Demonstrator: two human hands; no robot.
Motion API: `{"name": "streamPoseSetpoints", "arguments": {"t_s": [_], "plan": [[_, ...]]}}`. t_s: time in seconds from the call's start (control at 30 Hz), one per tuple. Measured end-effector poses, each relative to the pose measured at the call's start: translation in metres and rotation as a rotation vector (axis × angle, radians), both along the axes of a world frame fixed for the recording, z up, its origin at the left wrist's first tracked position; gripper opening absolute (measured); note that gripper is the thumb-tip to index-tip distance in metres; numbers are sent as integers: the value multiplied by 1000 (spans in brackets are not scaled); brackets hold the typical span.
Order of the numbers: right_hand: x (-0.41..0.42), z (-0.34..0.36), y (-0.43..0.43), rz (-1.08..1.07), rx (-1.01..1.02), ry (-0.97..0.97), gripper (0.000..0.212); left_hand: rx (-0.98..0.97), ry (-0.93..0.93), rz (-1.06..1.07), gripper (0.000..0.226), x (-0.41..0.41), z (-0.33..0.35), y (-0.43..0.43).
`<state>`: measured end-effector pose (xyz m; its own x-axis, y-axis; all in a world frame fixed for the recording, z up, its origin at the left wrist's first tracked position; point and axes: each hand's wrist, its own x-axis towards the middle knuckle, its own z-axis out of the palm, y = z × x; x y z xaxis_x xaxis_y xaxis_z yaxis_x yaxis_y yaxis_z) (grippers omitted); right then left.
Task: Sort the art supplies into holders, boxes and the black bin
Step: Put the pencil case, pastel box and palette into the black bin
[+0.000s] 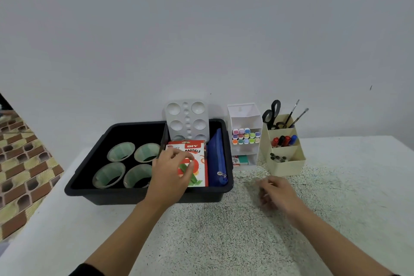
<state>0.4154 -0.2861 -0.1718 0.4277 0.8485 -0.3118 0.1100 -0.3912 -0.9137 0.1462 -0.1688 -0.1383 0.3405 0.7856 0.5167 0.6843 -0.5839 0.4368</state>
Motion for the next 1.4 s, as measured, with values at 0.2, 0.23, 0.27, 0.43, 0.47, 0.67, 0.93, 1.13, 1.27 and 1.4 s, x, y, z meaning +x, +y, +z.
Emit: {"name": "streamPoseSetpoints", "arguments": {"t_s": [0.2, 0.23, 0.27, 0.43, 0.47, 0.67, 0.93, 1.13, 1.27, 1.4], "plan": [[74, -2, -24, -336, 12, -73, 11, -325, -215, -120, 40, 68, 30, -8], [82, -1, -23, -386, 44, -71, 10, -450, -287, -122, 45, 79, 36, -8], [90, 2, -22, -412, 86, -62, 12, -540, -343, -125, 51, 90, 41, -8], [114, 21, 1, -237, 148, 75, 40, -677, -541, -99, 67, 132, 48, 2], [117, 22, 5, -191, 122, 89, 44, -683, -575, -88, 66, 139, 49, 3], [116, 26, 16, -8, 99, 92, 29, -705, -604, -60, 51, 161, 47, 8], [100, 23, 18, 72, 86, 66, 33, -667, -490, -68, 51, 164, 40, 5], [100, 17, 22, 77, 82, -45, 29, -628, -474, -105, 49, 165, 43, 5], [103, 11, 27, 6, 17, -61, 41, -634, -443, -117, 49, 164, 45, 4], [111, 16, 27, -18, 12, -159, 44, -649, -438, -118, 46, 161, 44, 9]]}}
